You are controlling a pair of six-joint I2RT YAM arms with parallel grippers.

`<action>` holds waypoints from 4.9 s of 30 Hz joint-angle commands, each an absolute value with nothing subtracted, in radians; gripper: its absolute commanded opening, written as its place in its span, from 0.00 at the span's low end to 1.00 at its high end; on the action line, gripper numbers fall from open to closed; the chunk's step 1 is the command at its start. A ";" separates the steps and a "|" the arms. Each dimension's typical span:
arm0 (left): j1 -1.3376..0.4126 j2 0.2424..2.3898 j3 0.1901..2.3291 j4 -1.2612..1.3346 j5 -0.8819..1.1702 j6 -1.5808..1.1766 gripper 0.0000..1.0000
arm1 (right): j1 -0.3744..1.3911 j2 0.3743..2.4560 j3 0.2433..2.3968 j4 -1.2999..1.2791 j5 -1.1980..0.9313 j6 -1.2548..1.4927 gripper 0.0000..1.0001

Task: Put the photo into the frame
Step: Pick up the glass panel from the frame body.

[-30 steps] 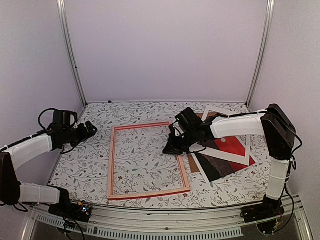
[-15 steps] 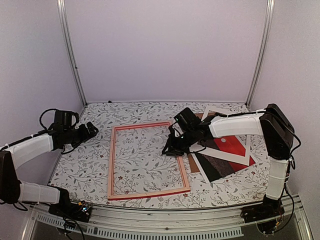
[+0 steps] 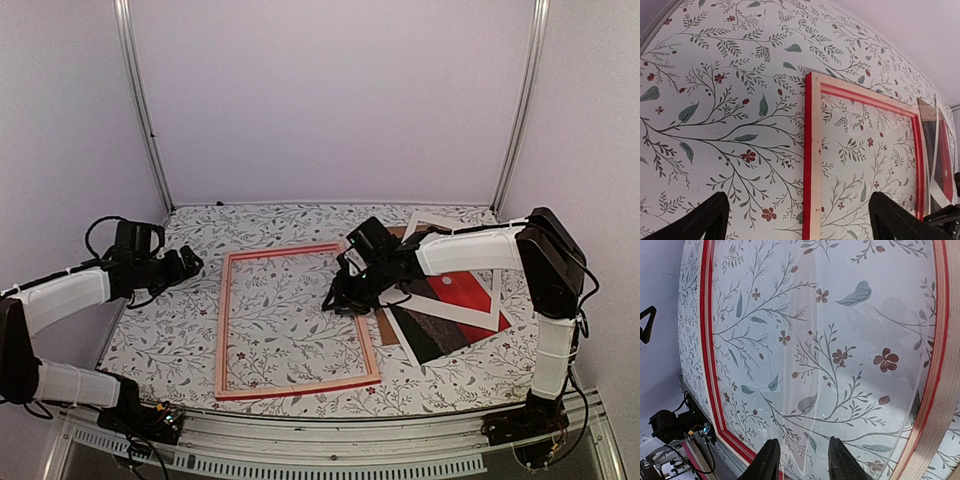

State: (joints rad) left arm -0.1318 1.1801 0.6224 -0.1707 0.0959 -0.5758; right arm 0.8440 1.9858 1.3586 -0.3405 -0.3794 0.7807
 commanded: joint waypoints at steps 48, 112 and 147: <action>-0.253 1.862 1.063 -0.090 0.142 -0.574 0.88 | 0.786 2.094 1.419 -0.412 -0.442 0.785 0.38; -0.274 1.735 1.051 -0.186 0.002 -0.538 0.95 | 0.769 1.875 1.330 -0.097 -0.722 1.138 0.00; -0.273 1.723 1.037 -0.186 -0.035 -0.529 0.95 | 0.777 1.916 1.341 -0.120 -0.723 1.097 0.00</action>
